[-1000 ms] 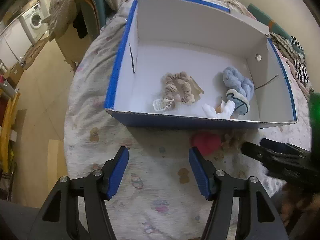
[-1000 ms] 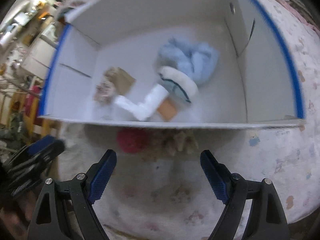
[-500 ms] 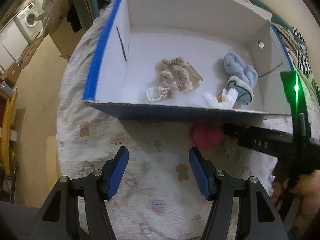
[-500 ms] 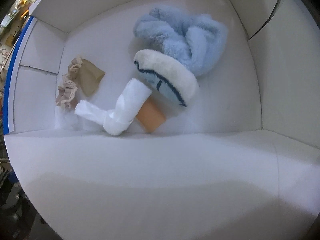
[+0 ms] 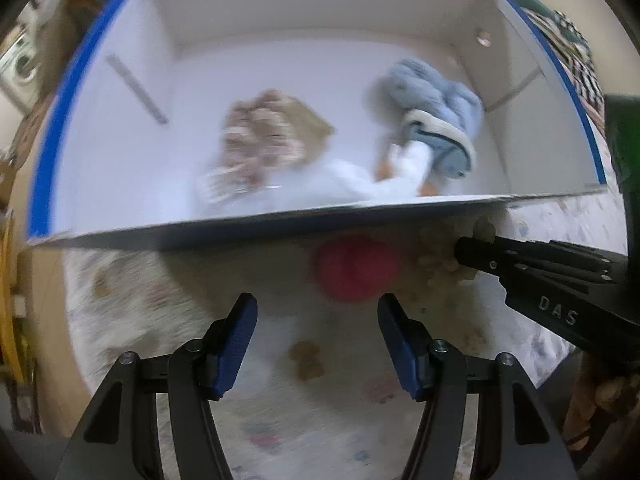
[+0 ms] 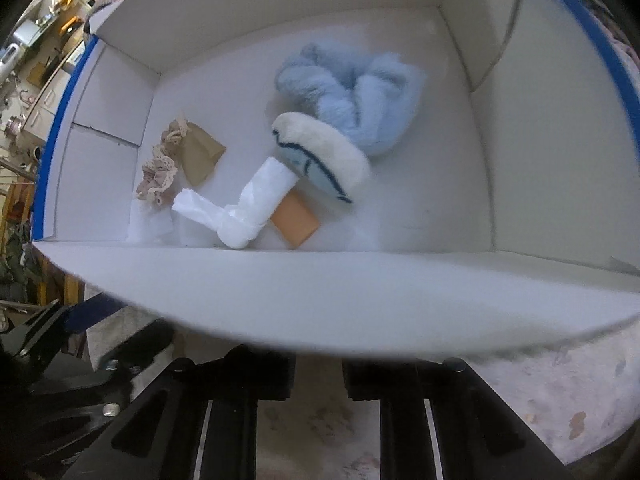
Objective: Organize soft objects
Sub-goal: 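Move both tools back out of the box toward the red heart, then grasp the red heart plush with the left tool while the right tool grasps the cream flower cloth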
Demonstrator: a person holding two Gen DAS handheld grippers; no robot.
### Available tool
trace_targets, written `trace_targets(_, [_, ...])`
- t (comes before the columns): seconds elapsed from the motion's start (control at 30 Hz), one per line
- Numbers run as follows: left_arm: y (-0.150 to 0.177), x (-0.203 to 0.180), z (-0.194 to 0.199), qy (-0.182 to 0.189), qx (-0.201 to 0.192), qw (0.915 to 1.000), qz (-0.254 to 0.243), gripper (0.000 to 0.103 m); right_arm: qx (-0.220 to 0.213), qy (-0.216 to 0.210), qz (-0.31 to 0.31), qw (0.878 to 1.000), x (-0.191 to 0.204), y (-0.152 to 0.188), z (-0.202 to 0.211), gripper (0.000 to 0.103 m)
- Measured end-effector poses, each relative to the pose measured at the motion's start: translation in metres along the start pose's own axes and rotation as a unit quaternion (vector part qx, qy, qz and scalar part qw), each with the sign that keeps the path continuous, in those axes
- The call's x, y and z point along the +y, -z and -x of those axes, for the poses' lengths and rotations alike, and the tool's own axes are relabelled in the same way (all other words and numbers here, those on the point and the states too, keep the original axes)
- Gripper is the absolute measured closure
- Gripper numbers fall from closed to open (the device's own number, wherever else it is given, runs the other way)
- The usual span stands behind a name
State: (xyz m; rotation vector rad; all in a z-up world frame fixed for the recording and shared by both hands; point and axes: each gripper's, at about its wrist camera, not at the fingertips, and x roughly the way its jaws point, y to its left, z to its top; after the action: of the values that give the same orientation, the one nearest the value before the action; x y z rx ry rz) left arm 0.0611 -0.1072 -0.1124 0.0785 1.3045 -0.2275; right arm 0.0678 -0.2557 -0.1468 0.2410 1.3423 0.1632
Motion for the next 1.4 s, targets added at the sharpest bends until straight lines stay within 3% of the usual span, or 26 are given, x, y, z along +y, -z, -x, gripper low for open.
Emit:
trace_targets(0.2, [-0.006, -0.028, -0.020, 0.023, 0.022, 0.9986, -0.042, 0.044, -0.013, -0.010, -0.015, 1.000, -0.023, 0.009, 0.014, 0.083])
trace_targets(0.37, [-0.015, -0.032, -0.031, 0.038, 0.028, 0.9982, -0.037, 0.044, -0.019, -0.014, -0.024, 0.999, -0.020, -0.001, 0.018, 0.083])
trace_targets(0.47, [-0.024, -0.029, -0.041, 0.021, 0.031, 0.9985, -0.039, 0.044, -0.020, -0.015, -0.020, 0.999, -0.021, -0.002, 0.021, 0.083])
trace_targets(0.53, [-0.033, -0.030, -0.045, 0.024, 0.029, 0.9985, -0.041, 0.055, -0.019, -0.016, -0.020, 0.999, -0.018, -0.005, 0.021, 0.083])
trace_targets(0.67, [-0.040, -0.025, -0.046, 0.041, 0.029, 0.9980, -0.038, 0.055, -0.023, -0.017, -0.011, 1.000, -0.014, -0.007, 0.026, 0.083])
trace_targets(1.13, [-0.024, 0.006, -0.025, -0.004, 0.009, 0.9991, -0.042, 0.055, -0.027, -0.010, 0.015, 0.999, -0.001, 0.001, 0.035, 0.083])
trace_targets(1.4, [-0.004, 0.035, 0.003, -0.033, -0.015, 0.9989, -0.030, 0.055, -0.052, -0.023, 0.041, 0.998, 0.022, 0.017, 0.061, 0.083])
